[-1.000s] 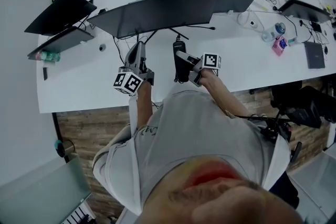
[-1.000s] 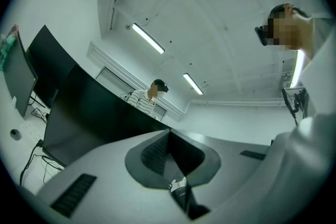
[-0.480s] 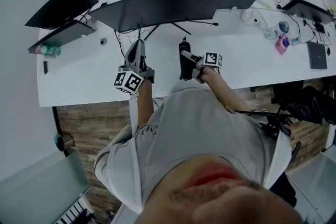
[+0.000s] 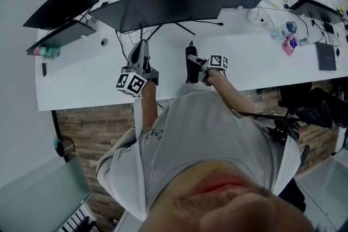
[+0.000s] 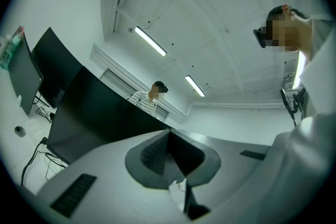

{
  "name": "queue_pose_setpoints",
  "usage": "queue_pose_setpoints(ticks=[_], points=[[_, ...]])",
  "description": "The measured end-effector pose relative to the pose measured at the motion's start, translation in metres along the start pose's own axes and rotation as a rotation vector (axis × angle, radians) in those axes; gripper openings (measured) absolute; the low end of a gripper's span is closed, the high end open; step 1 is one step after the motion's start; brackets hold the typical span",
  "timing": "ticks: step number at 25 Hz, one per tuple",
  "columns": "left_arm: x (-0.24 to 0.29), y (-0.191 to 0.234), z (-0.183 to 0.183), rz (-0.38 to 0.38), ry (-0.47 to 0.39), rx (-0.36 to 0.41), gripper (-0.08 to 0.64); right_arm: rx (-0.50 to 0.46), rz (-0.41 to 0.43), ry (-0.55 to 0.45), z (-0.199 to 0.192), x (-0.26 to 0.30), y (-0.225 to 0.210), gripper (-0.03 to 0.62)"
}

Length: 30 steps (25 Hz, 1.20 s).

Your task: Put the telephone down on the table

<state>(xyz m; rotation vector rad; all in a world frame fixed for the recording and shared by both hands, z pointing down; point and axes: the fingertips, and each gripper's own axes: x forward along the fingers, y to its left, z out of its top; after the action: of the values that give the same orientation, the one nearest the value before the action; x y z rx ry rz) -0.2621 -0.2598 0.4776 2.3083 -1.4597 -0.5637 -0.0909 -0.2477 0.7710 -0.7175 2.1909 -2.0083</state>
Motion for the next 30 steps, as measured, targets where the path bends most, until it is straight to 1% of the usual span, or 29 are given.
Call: queue_pose_setpoints(ticks=[5,7,9,12,16,21,25,30], points=[[0.005,-0.005,-0.006,-0.015,0.013,-0.03,0.009,-0.01,-0.057,0.042,-0.007,-0.003,-0.032,0.299],[0.002,-0.006,-0.007,-0.012,0.023,-0.027,0.009,0.001,-0.092,0.05,-0.013,-0.005,-0.049,0.299],[-0.001,-0.005,-0.008,-0.002,0.027,-0.024,0.009,0.006,-0.11,0.055,-0.018,-0.008,-0.06,0.299],[-0.004,-0.003,-0.008,0.01,0.025,-0.021,0.009,-0.002,-0.116,0.065,-0.02,-0.008,-0.071,0.299],[-0.007,-0.008,-0.011,0.008,0.032,-0.019,0.009,-0.023,-0.14,0.079,-0.022,-0.013,-0.084,0.299],[-0.014,-0.007,-0.01,0.024,0.023,-0.02,0.009,-0.03,-0.167,0.077,-0.023,-0.016,-0.099,0.299],[-0.015,-0.006,-0.008,0.03,0.017,-0.015,0.009,-0.058,-0.211,0.104,-0.025,-0.017,-0.11,0.299],[-0.016,-0.005,-0.008,0.035,0.017,-0.012,0.009,-0.056,-0.251,0.109,-0.028,-0.021,-0.126,0.299]])
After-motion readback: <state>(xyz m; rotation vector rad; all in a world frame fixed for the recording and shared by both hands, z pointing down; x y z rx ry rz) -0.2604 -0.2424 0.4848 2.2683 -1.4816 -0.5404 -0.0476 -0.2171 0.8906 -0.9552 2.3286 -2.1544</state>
